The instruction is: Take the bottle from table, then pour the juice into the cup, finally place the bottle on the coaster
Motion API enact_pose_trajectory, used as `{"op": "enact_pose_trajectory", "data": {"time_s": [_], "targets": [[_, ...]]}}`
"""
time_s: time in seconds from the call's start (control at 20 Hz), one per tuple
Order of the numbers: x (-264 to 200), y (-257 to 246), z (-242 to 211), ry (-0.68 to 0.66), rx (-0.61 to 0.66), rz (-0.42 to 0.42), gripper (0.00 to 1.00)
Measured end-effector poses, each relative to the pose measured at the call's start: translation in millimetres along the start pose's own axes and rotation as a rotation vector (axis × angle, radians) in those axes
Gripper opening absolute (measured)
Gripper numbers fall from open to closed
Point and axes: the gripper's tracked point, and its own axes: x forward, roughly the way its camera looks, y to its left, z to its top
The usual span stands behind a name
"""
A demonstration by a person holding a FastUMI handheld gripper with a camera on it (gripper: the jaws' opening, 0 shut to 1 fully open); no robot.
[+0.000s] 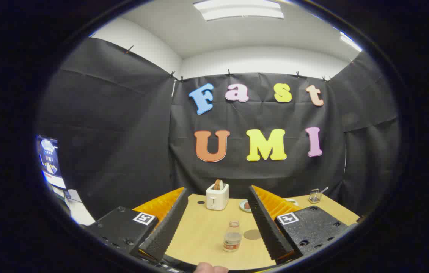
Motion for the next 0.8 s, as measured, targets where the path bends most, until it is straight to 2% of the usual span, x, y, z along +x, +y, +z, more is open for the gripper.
{"op": "enact_pose_trajectory", "data": {"time_s": [0.8], "targets": [[3.5, 0.4, -3.0, 0.017, 0.031, 0.004, 1.0]]}}
